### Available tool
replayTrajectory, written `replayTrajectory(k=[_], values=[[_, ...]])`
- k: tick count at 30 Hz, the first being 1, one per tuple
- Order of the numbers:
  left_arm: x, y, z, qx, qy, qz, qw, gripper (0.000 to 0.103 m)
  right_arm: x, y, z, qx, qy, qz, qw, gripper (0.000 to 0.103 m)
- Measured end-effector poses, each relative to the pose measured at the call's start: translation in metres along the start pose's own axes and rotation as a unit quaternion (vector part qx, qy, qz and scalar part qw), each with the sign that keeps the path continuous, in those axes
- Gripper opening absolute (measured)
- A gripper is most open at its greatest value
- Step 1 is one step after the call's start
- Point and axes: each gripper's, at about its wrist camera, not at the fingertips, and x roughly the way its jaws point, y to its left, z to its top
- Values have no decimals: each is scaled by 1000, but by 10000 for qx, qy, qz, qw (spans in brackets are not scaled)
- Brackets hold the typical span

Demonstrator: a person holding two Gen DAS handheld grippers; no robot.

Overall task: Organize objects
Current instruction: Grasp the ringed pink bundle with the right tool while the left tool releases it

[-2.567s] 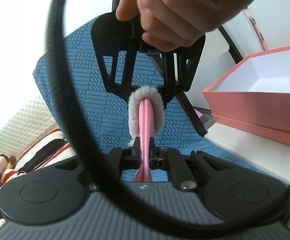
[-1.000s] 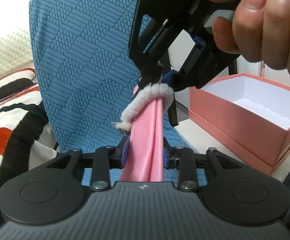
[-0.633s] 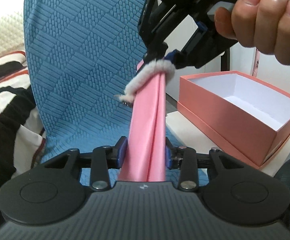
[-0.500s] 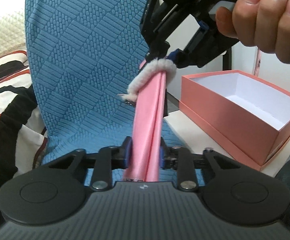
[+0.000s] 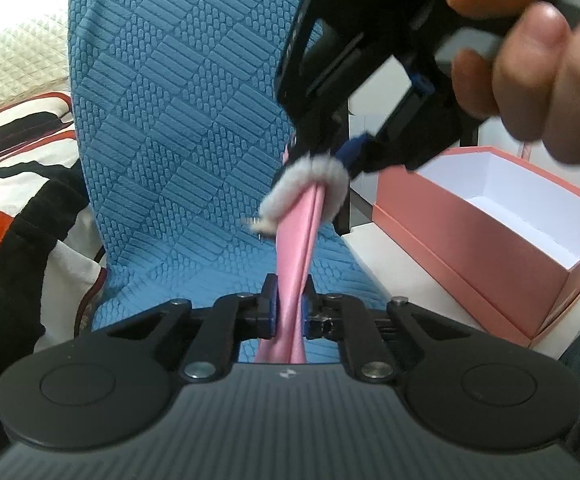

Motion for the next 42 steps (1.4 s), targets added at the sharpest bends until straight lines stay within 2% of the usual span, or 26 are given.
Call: replayTrajectory(k=[8, 11, 14, 16, 17, 27, 29, 36, 42], values=[[0, 1, 0, -84, -9, -82, 9999, 12, 9, 0, -14, 7, 50, 3, 10000, 23], [1, 4, 1, -245, 11, -186, 9995, 11, 6, 5, -16, -219, -84, -36, 9997, 29], [5, 9, -1, -414, 110, -193, 9989, 11, 3, 6, -19, -347, -242, -23, 9991, 40], [7, 11, -2, -506, 162, -197, 9984, 11, 2, 4, -21, -366, -328, 5, 9988, 53], [8, 12, -2, -536, 181, -200, 9982, 11, 2, 4, -23, -385, -364, 15, 9986, 55], [19, -2, -11, -336, 466, -328, 9978, 11, 32, -22, -47, -84, -104, 289, 9995, 58], [22, -5, -13, -286, 540, -335, 9976, 11, 37, -32, -49, 76, -102, 358, 9993, 57], [36, -8, -20, -341, 863, -353, 9951, 13, 53, -44, -55, 58, -90, 408, 9991, 37], [46, -2, -22, -572, 1074, -477, 9914, 27, 66, -49, -54, -65, 13, 262, 9996, 22]])
